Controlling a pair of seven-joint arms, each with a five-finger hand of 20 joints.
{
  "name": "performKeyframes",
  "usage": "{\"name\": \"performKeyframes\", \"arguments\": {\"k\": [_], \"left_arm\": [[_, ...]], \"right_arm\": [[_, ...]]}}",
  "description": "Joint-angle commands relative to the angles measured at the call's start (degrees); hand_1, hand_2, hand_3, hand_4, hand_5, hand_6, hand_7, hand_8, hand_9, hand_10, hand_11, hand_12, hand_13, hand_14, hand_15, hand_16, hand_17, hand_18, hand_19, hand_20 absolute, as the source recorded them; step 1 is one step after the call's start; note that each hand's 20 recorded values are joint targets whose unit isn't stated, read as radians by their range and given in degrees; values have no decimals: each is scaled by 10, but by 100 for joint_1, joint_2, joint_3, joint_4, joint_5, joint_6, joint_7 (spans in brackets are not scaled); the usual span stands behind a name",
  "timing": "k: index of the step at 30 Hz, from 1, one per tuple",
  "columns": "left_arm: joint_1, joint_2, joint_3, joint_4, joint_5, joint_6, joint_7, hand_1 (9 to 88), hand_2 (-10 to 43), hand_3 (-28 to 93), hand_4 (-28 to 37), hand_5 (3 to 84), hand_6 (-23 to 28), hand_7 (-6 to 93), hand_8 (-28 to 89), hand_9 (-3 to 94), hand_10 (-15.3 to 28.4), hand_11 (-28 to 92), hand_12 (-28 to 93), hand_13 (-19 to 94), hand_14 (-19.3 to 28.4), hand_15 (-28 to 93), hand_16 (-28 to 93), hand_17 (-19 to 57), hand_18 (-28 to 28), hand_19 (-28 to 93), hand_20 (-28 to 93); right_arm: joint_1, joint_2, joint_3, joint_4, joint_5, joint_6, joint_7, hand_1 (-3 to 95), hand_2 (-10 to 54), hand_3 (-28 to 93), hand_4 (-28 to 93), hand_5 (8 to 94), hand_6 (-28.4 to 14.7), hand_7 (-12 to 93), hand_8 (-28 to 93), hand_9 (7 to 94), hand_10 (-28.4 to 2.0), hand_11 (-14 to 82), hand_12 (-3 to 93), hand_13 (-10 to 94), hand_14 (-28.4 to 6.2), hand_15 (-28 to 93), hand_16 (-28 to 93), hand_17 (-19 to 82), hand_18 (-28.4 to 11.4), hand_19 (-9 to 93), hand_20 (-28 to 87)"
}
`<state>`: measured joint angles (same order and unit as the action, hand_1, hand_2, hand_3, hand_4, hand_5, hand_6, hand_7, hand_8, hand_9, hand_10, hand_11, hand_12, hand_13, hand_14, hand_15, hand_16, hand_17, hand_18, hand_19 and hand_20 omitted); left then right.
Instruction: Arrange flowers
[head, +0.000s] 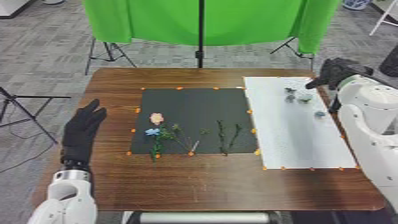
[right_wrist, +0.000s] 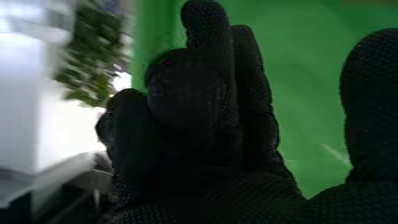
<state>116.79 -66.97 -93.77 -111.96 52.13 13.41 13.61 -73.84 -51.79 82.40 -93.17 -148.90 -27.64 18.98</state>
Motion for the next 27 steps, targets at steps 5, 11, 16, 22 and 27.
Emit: {"name": "performKeyframes", "arguments": {"k": [5,11,16,22,27], "left_arm": [[55,-123,40,18,36,-19,-118,206,-11,659,-251,432,42,89,-50,428,137,142,116,310,152,79,17,41,99,12,153],[116,-132,15,-14,33,-31,-126,208,-10,656,-249,432,43,88,-49,428,137,142,116,309,153,79,17,41,99,12,153],[115,-144,15,-4,45,-66,-151,210,-10,655,-247,432,43,87,-49,428,137,142,116,309,153,79,17,40,99,12,153],[113,-156,9,4,37,-54,-174,211,-11,657,-245,433,42,87,-49,428,137,142,116,309,153,79,17,40,100,13,152],[132,-165,-13,1,26,-52,-172,214,-11,655,-242,434,43,89,-50,428,138,142,116,310,153,79,17,40,100,13,152]], "right_arm": [[-234,-493,405,588,107,-351,431,318,-95,551,-124,656,22,138,-90,835,-137,195,218,894,-45,562,326,605,-134,932,520],[-499,-493,490,469,158,-420,510,332,-95,562,-127,661,22,141,-90,849,-127,203,216,908,-39,555,326,618,-129,932,520],[-719,-562,584,475,266,-283,606,344,-95,571,-129,669,22,143,-91,853,-126,202,214,917,-33,547,331,627,-124,932,519],[-981,-636,536,572,311,663,417,412,-95,581,-147,671,26,154,-94,853,-119,199,208,923,-26,539,334,629,-117,932,514],[-1114,-665,393,668,114,1293,128,562,-95,445,-134,715,26,170,45,881,-97,212,224,937,-14,542,332,640,-109,932,513]]}}
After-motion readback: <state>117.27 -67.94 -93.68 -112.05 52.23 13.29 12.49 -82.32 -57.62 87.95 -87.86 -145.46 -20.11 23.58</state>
